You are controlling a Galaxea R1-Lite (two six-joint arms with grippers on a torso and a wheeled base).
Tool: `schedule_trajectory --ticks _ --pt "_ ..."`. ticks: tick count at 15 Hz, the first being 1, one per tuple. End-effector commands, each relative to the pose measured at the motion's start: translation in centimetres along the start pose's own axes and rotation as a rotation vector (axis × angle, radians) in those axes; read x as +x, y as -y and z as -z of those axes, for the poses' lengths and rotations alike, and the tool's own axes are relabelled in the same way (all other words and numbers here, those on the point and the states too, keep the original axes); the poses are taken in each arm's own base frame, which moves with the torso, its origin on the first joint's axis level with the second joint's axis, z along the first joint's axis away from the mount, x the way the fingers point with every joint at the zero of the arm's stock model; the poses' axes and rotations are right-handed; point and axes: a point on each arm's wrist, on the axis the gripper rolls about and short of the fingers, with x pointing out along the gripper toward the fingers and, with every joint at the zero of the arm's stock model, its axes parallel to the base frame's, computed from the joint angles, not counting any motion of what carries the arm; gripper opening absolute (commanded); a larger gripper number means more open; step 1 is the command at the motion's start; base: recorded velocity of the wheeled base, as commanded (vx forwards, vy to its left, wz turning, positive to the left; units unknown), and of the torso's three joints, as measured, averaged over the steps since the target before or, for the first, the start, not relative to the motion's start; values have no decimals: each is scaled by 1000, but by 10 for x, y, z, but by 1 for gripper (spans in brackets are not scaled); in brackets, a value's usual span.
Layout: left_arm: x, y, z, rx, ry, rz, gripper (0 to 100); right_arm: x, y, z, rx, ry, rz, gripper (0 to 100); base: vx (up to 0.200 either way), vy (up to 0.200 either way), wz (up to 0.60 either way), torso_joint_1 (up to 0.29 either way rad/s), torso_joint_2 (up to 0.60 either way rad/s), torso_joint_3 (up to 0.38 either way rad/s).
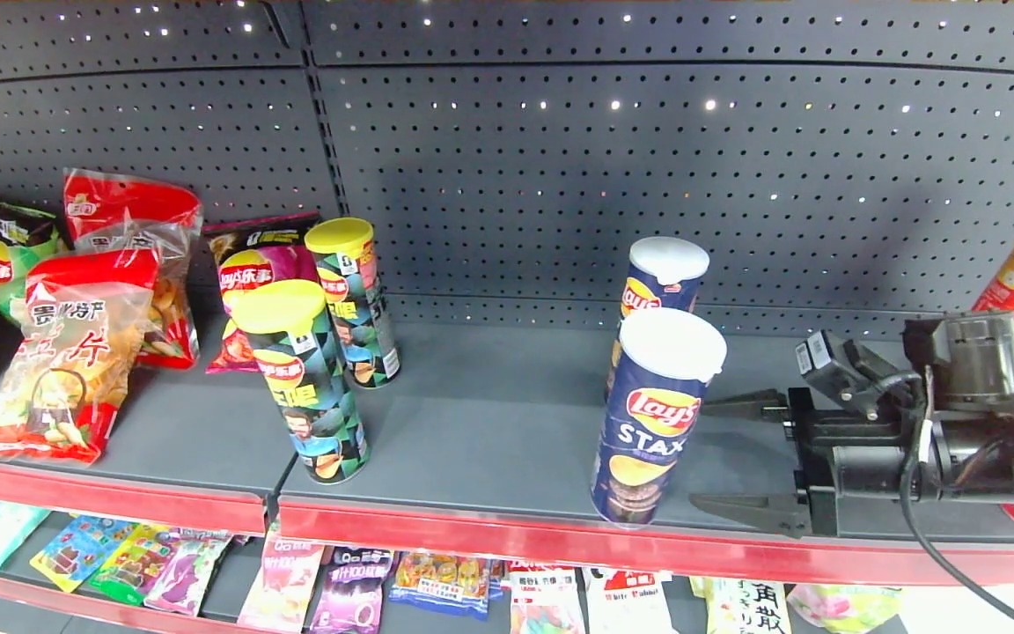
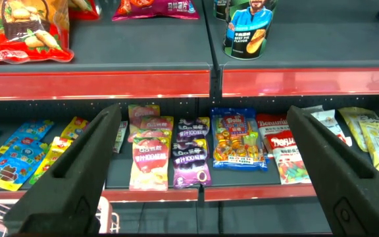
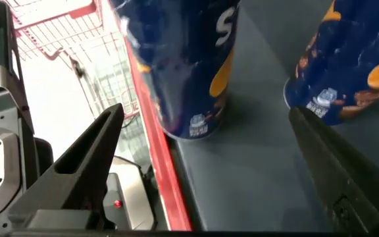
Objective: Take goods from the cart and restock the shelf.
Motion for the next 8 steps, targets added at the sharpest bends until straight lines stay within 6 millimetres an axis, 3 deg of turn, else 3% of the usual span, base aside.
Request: schedule_trajectory --ticks 1,8 --pt "0 0 0 -1 -1 0 100 9 4 -1 0 -3 -18 100 0 0 0 0 0 0" --pt "0 0 0 -1 -1 0 100 21 -2 -10 -16 1 -49 100 0 0 0 0 0 0"
